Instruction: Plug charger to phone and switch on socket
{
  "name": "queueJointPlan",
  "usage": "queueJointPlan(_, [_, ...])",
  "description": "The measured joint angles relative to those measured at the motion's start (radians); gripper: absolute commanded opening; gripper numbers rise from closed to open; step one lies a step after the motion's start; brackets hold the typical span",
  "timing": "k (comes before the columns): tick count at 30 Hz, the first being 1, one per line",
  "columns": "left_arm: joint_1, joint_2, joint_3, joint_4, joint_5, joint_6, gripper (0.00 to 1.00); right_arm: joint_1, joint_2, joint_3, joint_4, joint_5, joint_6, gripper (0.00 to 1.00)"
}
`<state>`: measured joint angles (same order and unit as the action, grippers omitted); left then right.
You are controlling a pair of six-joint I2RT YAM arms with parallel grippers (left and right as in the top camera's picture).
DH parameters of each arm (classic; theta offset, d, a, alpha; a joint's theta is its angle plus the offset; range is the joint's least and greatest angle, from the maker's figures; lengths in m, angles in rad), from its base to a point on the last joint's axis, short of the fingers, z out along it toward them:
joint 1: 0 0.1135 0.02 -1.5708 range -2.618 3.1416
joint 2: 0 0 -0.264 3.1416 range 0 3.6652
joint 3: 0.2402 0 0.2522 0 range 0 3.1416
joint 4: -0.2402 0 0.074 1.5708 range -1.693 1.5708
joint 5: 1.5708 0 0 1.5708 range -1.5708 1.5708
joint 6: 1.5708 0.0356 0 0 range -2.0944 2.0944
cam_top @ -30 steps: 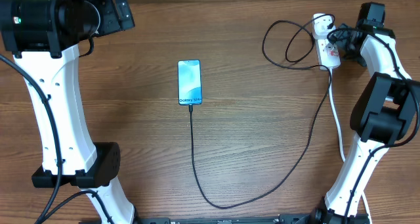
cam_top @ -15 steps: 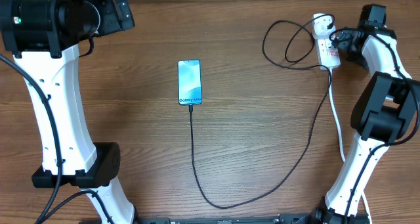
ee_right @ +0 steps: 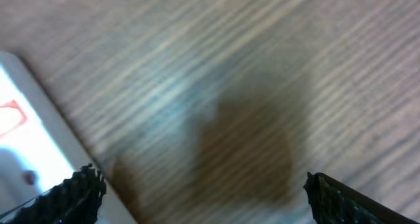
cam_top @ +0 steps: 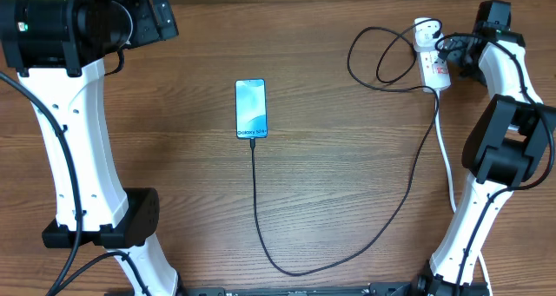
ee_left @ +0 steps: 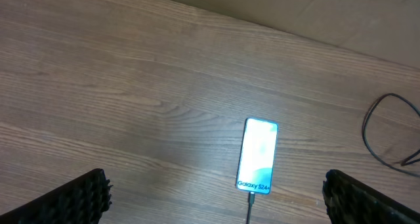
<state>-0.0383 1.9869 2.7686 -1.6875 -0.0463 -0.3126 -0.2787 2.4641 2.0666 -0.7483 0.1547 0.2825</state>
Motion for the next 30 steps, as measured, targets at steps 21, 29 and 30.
queueJointPlan(21, [0.0, 0.0, 0.0, 0.0, 0.0, 0.0, 1.0, 0.01, 0.0, 0.026, -0.046, -0.047, 0.002, 1.0])
queueJointPlan(29, [0.0, 0.0, 0.0, 0.0, 0.0, 0.0, 1.0, 0.009, 0.0, 0.03, -0.065, -0.053, 0.006, 1.0])
queueJointPlan(30, [0.0, 0.0, 0.0, 0.0, 0.0, 0.0, 1.0, 0.009, 0.0, 0.03, -0.064, -0.054, 0.006, 1.0])
